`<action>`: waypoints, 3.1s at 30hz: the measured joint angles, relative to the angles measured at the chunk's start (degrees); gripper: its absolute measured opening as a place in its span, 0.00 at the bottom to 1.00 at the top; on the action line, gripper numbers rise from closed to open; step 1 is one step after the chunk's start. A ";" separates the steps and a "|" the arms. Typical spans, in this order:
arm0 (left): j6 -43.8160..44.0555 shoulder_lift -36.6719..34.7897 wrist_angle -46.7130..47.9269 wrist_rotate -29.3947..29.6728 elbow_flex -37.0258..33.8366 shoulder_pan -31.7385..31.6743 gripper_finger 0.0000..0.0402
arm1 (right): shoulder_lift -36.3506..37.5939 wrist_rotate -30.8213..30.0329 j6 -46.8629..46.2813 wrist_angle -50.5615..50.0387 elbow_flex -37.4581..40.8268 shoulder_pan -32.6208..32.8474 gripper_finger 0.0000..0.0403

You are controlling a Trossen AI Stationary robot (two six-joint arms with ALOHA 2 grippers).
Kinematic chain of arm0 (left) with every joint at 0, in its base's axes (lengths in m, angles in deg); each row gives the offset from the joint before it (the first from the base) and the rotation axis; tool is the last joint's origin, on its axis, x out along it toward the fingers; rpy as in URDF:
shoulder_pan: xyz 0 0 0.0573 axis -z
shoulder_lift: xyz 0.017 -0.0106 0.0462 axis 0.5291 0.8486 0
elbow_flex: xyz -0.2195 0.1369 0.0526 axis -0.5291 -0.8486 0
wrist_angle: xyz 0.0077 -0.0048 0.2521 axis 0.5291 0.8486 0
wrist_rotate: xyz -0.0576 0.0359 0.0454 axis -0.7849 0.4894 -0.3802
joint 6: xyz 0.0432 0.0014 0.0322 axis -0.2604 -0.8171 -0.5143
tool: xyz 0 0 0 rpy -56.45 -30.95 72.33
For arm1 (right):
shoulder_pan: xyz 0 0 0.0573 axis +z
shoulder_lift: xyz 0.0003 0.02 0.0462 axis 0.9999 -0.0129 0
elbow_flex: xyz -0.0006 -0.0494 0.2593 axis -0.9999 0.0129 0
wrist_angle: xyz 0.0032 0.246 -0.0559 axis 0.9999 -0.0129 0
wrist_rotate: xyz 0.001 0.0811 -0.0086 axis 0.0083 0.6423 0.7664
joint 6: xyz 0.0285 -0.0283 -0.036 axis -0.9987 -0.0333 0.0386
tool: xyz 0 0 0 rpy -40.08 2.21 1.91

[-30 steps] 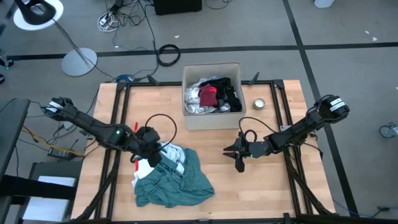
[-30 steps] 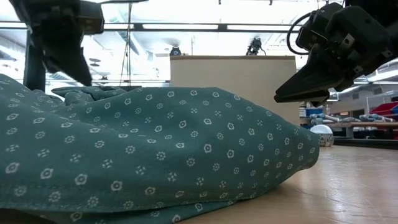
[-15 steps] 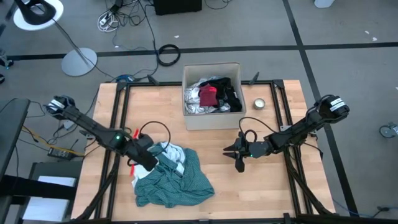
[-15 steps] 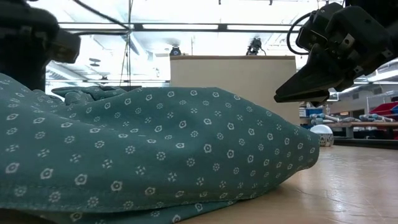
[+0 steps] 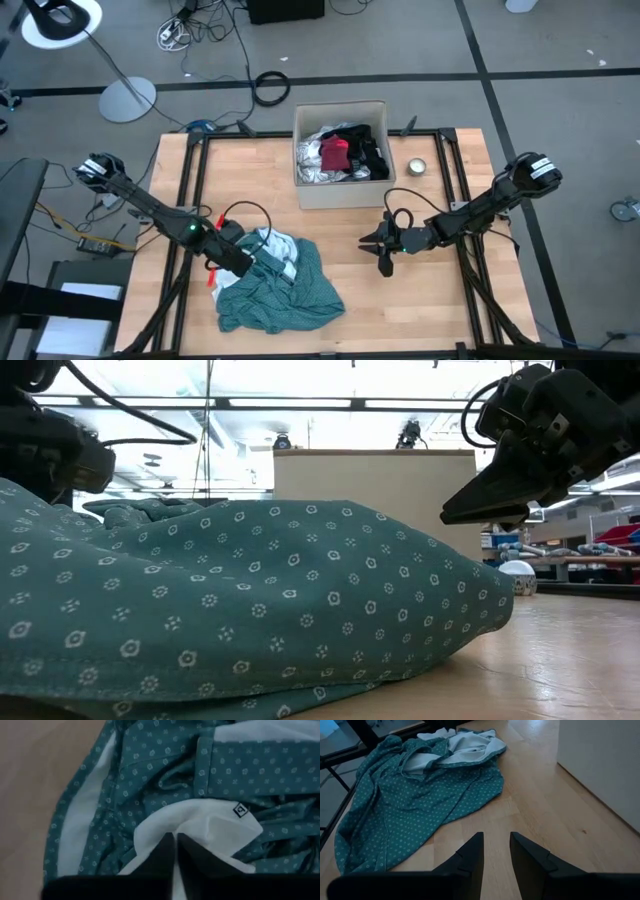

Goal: Sort clothes
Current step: Put the white sock into the bin, then put the green patterned shirt into the bin

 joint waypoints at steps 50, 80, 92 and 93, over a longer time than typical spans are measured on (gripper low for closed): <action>-74.81 34.56 6.45 -15.09 88.95 -48.39 0.00 | 0.00 -0.66 0.48 0.67 0.00 -0.13 0.24; -72.47 67.01 5.68 -21.23 89.56 -52.66 0.33 | 0.00 -0.31 0.46 -0.46 -0.02 -0.13 0.24; -78.85 62.16 23.86 -23.60 104.12 -52.22 0.34 | 0.00 -0.31 0.05 -0.02 -0.02 -0.11 0.24; -79.11 61.39 24.72 -22.88 104.99 -51.90 0.34 | -0.02 -0.31 -0.33 0.32 -0.02 -0.11 0.24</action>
